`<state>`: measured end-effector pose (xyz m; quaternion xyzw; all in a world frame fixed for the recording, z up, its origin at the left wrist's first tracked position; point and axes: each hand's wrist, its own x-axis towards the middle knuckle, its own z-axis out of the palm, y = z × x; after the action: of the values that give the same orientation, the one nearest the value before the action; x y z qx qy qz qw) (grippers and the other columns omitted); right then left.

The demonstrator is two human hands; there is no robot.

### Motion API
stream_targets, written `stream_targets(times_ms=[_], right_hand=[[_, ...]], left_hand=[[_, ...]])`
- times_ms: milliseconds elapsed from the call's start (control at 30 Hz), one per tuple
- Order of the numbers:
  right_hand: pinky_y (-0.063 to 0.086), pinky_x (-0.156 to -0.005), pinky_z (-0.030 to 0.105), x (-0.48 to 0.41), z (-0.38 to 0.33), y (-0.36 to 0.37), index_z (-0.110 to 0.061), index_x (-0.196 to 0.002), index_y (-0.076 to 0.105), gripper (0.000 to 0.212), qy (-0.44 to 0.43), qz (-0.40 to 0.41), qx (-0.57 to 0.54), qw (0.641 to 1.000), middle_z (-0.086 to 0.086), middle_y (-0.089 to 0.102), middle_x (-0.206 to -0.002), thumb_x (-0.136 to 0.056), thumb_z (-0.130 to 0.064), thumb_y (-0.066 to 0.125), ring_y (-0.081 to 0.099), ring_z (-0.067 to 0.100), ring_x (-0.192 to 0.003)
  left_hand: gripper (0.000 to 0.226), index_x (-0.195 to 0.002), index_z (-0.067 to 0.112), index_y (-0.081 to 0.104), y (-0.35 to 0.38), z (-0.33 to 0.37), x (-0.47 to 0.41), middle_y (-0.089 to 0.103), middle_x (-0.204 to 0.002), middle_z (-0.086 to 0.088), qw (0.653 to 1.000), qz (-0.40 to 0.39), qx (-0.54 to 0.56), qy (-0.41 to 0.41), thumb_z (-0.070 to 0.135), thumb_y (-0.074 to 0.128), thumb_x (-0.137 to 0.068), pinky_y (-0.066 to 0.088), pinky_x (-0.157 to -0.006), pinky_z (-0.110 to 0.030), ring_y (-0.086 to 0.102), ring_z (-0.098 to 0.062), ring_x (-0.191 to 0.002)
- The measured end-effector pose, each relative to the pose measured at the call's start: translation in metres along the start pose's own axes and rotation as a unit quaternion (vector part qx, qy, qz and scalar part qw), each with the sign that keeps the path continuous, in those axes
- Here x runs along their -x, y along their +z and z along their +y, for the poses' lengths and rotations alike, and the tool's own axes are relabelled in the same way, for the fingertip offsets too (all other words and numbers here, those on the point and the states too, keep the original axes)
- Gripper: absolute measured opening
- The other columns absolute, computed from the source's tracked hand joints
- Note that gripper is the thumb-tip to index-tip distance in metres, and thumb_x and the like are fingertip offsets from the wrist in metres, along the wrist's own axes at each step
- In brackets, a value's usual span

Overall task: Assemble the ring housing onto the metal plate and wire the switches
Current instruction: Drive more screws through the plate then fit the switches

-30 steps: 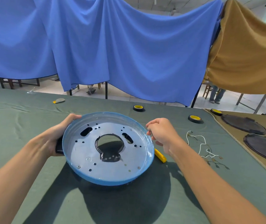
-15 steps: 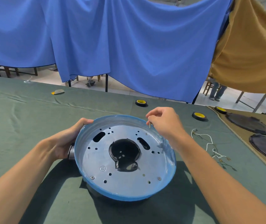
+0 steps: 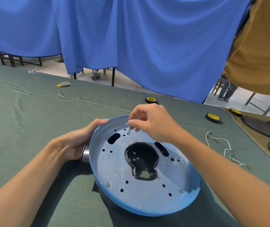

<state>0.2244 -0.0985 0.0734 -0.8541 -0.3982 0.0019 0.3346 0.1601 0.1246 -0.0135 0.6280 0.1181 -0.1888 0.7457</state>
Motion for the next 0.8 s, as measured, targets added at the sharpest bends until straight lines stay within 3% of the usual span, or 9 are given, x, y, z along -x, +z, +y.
stream_targets(times_ms=[100, 167, 267, 367, 533, 800], right_hand=[[0.053, -0.069, 0.022, -0.012, -0.007, 0.005, -0.015, -0.082, 0.065, 0.008, -0.038, -0.002, 0.014, 0.999, -0.005, 0.071, -0.069, -0.088, -0.018, 0.069, 0.066, 0.008, -0.065], [0.050, -0.068, 0.023, -0.020, -0.008, 0.007, -0.015, -0.082, 0.065, 0.006, -0.045, 0.002, 0.019, 0.999, -0.005, 0.070, -0.069, -0.088, -0.016, 0.068, 0.064, 0.010, -0.067], [0.041, -0.062, 0.015, -0.029, -0.008, 0.012, -0.013, -0.089, 0.067, 0.003, -0.052, -0.011, 0.047, 0.998, -0.004, 0.071, -0.074, -0.089, -0.013, 0.065, 0.062, 0.010, -0.070], [0.044, -0.067, 0.013, -0.036, -0.006, 0.017, -0.013, -0.092, 0.069, 0.006, -0.072, -0.035, 0.097, 0.992, -0.005, 0.070, -0.077, -0.089, -0.014, 0.064, 0.064, 0.011, -0.077], [0.048, -0.073, 0.019, -0.040, -0.001, 0.023, -0.013, -0.092, 0.068, 0.005, -0.090, -0.039, 0.107, 0.989, -0.004, 0.070, -0.079, -0.090, -0.014, 0.064, 0.065, 0.011, -0.079], [0.052, -0.073, 0.024, -0.038, 0.003, 0.026, -0.014, -0.093, 0.067, 0.004, -0.114, -0.047, 0.109, 0.986, -0.005, 0.070, -0.080, -0.090, -0.014, 0.065, 0.064, 0.009, -0.076]], left_hand=[[0.075, -0.108, 0.010, 0.074, 0.001, 0.000, 0.001, 0.068, -0.115, -0.018, 1.000, -0.012, 0.013, 0.005, 0.065, 0.083, -0.057, 0.039, -0.100, -0.048, 0.056, -0.033, -0.105], [0.074, -0.107, 0.010, 0.074, 0.001, 0.000, 0.000, 0.067, -0.116, -0.018, 1.000, -0.011, 0.019, 0.011, 0.065, 0.082, -0.059, 0.040, -0.099, -0.047, 0.057, -0.031, -0.105], [0.065, -0.096, 0.013, 0.077, 0.002, -0.001, 0.001, 0.072, -0.102, -0.013, 1.000, -0.025, 0.012, 0.013, 0.067, 0.080, -0.060, 0.051, -0.083, -0.038, 0.066, -0.027, -0.089], [0.065, -0.086, 0.014, 0.078, 0.003, 0.000, 0.001, 0.072, -0.090, -0.011, 1.000, -0.014, 0.005, 0.012, 0.070, 0.081, -0.053, 0.054, -0.068, -0.034, 0.067, -0.024, -0.075], [0.068, -0.087, 0.010, 0.077, 0.003, 0.001, -0.001, 0.070, -0.090, -0.013, 1.000, -0.011, 0.017, 0.007, 0.067, 0.084, -0.050, 0.054, -0.070, -0.036, 0.065, -0.026, -0.075], [0.059, -0.083, 0.010, 0.077, 0.006, 0.003, 0.001, 0.072, -0.085, -0.012, 0.999, -0.022, 0.027, 0.004, 0.064, 0.077, -0.059, 0.055, -0.060, -0.030, 0.068, -0.024, -0.068]])
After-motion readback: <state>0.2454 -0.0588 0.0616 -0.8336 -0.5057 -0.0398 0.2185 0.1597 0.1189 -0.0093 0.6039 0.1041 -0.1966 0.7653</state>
